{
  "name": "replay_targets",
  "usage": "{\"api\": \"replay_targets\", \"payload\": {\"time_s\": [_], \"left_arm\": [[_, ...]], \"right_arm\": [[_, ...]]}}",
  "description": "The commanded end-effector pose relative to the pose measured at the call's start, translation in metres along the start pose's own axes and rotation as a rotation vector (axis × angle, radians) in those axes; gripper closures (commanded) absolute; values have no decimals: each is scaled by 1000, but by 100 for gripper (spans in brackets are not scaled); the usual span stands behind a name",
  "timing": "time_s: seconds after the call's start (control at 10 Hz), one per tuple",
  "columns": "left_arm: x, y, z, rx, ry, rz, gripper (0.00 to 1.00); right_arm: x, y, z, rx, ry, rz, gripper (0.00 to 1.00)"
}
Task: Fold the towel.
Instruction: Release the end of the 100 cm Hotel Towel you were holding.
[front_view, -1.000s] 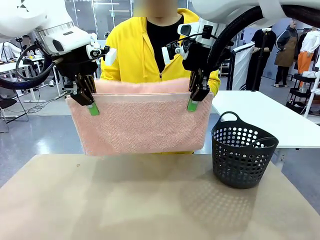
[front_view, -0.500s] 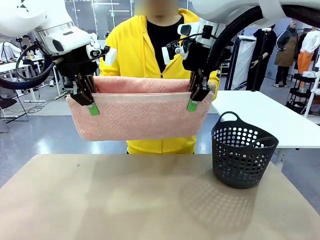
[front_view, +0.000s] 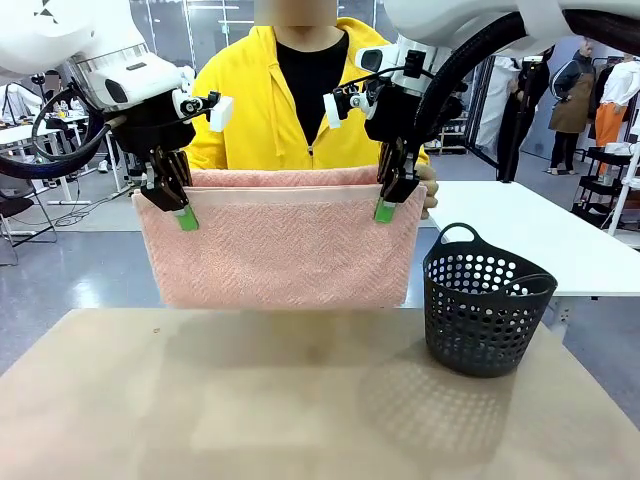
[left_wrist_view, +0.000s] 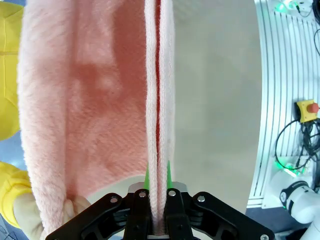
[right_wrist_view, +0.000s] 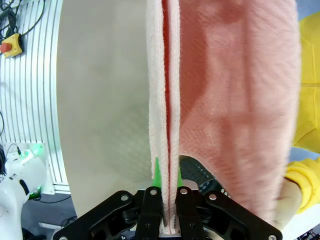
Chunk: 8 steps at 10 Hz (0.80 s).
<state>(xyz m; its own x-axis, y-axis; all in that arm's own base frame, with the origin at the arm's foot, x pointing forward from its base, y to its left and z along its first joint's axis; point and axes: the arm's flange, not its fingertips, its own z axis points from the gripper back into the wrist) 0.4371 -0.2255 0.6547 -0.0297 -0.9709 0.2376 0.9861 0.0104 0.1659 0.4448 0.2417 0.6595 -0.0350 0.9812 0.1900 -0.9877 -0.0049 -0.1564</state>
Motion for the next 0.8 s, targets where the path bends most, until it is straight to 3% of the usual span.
{"api": "replay_targets", "payload": {"time_s": [0.0,0.7], "left_arm": [[-1,0,1,2,-2,1,100],[-1,0,1,2,-2,1,100]], "right_arm": [[-1,0,0,-2,2,0,100],[-1,0,0,-2,2,0,100]]}}
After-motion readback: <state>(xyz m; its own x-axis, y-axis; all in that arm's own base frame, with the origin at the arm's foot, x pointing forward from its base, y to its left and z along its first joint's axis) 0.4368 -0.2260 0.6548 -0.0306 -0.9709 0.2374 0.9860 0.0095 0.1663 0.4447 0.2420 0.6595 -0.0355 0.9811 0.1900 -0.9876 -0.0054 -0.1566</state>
